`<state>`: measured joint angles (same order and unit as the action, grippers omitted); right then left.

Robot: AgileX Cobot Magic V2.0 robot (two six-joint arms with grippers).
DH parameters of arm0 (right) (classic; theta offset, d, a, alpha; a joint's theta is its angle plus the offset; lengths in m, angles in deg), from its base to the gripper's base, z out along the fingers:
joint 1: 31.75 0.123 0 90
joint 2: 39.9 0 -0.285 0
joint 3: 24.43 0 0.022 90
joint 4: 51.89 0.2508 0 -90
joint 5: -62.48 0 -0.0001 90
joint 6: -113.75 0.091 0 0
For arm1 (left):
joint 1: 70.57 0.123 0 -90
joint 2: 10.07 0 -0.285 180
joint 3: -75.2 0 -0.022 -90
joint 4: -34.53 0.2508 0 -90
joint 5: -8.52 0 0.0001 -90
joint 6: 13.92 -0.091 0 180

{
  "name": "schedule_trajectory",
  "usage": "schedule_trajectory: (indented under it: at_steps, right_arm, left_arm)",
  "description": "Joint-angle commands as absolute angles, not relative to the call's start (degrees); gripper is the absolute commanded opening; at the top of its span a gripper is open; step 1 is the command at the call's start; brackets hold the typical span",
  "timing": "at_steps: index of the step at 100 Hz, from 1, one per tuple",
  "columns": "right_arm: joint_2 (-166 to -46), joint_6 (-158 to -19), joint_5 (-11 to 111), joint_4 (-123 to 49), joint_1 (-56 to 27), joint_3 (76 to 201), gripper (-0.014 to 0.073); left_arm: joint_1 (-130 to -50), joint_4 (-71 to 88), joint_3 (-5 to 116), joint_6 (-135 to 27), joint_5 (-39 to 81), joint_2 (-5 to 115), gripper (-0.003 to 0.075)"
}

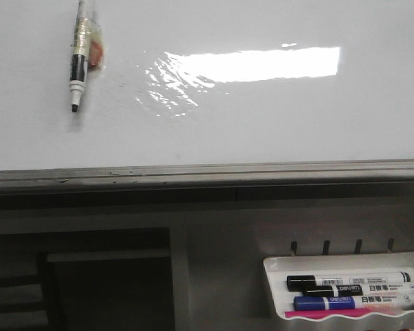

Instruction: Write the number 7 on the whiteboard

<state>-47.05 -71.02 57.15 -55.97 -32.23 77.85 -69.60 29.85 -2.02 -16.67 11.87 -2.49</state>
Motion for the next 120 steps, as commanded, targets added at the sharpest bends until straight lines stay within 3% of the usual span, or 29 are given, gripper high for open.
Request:
schedule_trajectory:
  at_steps: [1, 96, 120]
  right_arm:
    - [-45.9, -71.0, 61.8, -56.5, -32.0, 76.1, -0.0064]
    - [-45.9, -71.0, 61.9, -56.3, -32.0, 76.1, -0.0064]
    - [-45.9, -71.0, 62.5, -45.6, -32.0, 76.1, -0.0064]
  left_arm:
    - [-69.5, 29.5, -4.0, -16.0, 7.6, -4.2, -0.0020]
    - [-69.5, 29.5, -4.0, -16.0, 7.5, -4.2, -0.0020]
    - [-69.5, 20.5, -4.0, -16.0, 7.5, -4.2, -0.0020]
